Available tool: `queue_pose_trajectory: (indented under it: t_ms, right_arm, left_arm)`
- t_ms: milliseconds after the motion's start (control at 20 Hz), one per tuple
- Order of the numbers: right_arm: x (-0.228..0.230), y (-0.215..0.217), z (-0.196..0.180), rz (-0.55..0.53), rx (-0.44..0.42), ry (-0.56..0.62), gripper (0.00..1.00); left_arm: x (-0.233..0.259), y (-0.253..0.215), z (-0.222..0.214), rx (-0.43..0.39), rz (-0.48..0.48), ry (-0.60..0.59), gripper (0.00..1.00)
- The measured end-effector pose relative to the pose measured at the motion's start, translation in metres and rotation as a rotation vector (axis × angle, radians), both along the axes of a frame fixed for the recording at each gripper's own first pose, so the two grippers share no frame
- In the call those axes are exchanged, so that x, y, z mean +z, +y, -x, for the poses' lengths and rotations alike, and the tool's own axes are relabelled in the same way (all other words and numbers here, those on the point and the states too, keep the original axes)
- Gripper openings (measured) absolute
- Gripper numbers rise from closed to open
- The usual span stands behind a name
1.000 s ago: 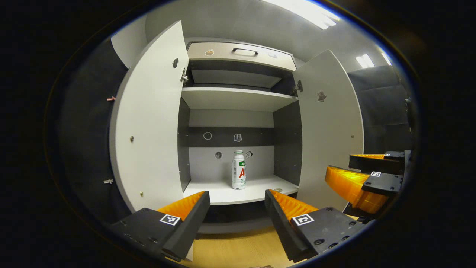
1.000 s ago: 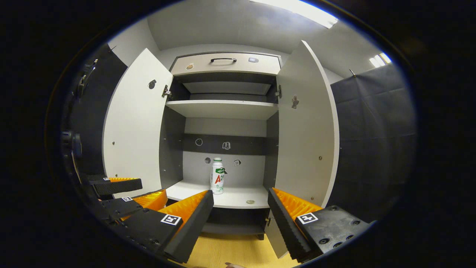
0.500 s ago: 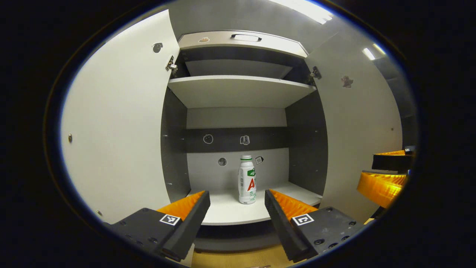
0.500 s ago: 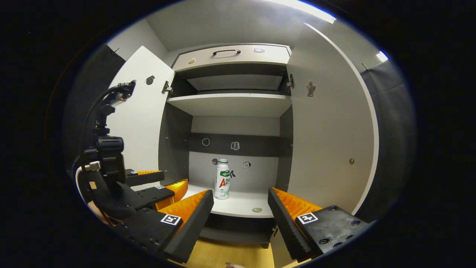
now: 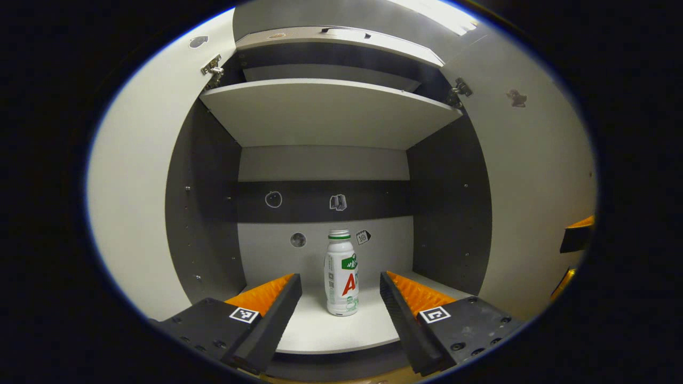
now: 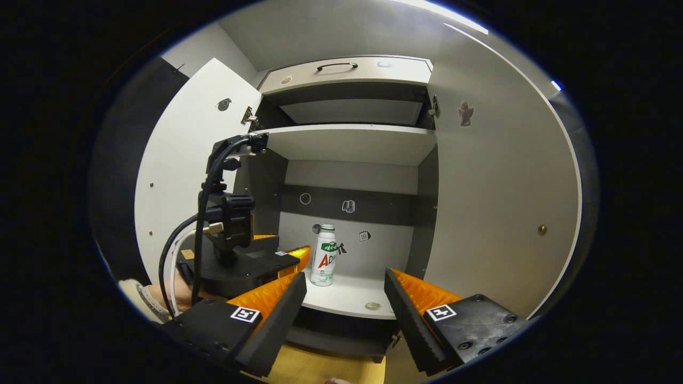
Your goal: Grasp the bottle in the cabinet with the left hand and place it on the coaster, then close the right door with the right hand and the left door with the left hand.
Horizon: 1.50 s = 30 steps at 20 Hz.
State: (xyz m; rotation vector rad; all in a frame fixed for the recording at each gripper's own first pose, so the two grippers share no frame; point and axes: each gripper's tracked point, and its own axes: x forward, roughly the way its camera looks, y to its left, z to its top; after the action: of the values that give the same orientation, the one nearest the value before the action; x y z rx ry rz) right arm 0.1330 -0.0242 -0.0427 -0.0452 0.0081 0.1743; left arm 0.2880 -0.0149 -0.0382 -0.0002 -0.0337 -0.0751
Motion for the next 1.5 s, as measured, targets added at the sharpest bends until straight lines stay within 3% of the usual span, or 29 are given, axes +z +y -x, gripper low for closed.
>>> queue_pose_trajectory:
  t_ms: [350, 550, 1100, 1200, 1250, 1500]
  right_arm:
    - [-0.012, -0.005, -0.022, 0.006, 0.034, 0.012, 0.97]
    - [-0.022, -0.008, -0.034, -0.008, 0.046, 0.035, 0.97]
    - [-0.036, -0.008, -0.061, -0.034, 0.064, 0.076, 0.97]
    - [-0.035, -0.010, -0.061, -0.030, 0.057, 0.068, 0.97]
    - [-0.035, -0.012, -0.061, -0.026, 0.051, 0.067, 0.97]
    - [-0.026, -0.016, -0.052, -0.026, 0.032, 0.050, 0.97]
  left_arm:
    - [-0.014, -0.018, -0.064, -0.034, -0.007, -0.026, 0.93]
    - [-0.031, -0.009, -0.094, 0.014, -0.020, -0.004, 0.95]
    - [-0.049, -0.002, -0.140, 0.038, -0.025, 0.008, 0.95]
    - [-0.047, 0.000, -0.144, 0.050, -0.019, -0.003, 0.90]
    - [-0.048, 0.001, -0.143, 0.059, -0.010, 0.003, 0.80]
    - [-0.041, -0.008, -0.121, 0.009, 0.074, 0.020, 0.76]
